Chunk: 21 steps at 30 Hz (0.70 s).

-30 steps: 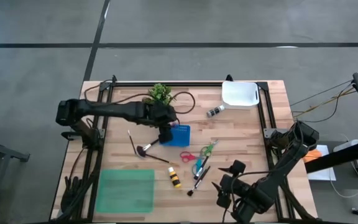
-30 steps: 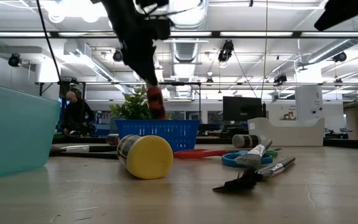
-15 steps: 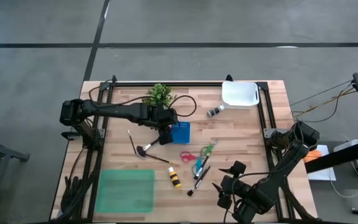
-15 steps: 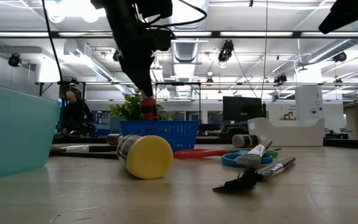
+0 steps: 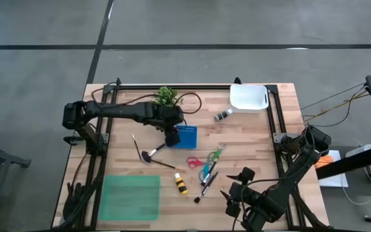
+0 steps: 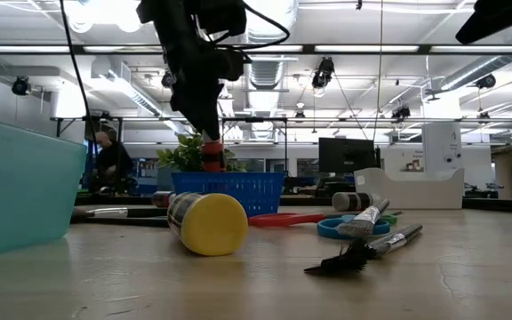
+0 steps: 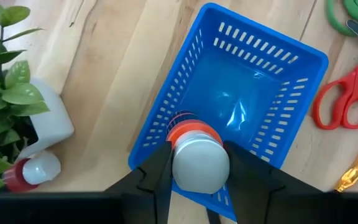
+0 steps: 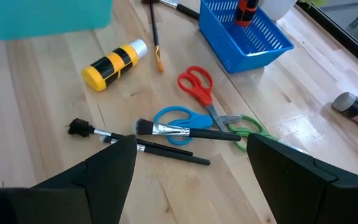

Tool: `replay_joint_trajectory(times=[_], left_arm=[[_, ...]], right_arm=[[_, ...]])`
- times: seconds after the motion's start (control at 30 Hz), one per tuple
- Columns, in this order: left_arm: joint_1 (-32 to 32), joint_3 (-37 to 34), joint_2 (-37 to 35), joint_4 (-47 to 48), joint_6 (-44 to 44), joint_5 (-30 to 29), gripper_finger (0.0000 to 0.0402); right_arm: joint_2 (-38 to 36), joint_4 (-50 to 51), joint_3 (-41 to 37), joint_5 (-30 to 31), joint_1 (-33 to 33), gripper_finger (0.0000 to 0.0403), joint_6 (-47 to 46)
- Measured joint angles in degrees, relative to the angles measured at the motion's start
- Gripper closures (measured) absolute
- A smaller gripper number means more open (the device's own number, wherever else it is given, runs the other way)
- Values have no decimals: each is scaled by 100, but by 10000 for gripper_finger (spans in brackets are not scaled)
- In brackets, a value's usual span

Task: Pick & Place Paint Supplies
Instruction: Put the orange paint into the blue bin

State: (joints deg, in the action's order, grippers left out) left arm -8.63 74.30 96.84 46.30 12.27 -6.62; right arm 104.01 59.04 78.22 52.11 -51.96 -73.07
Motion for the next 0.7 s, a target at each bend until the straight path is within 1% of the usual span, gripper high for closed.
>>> replay_joint_trajectory(times=[0.3, 0.5, 0.7], left_arm=[[-86, -90, 15, -19, -5, 155, 277], [-90, -336, 17, -266, -7, 239, 277], [-91, -505, 17, -366, -24, 159, 246]], right_arm=[[0, -58, 1, 18, -2, 98, 17], [0, -73, 1, 17, -2, 98, 19], [0, -95, 1, 17, -2, 98, 64]])
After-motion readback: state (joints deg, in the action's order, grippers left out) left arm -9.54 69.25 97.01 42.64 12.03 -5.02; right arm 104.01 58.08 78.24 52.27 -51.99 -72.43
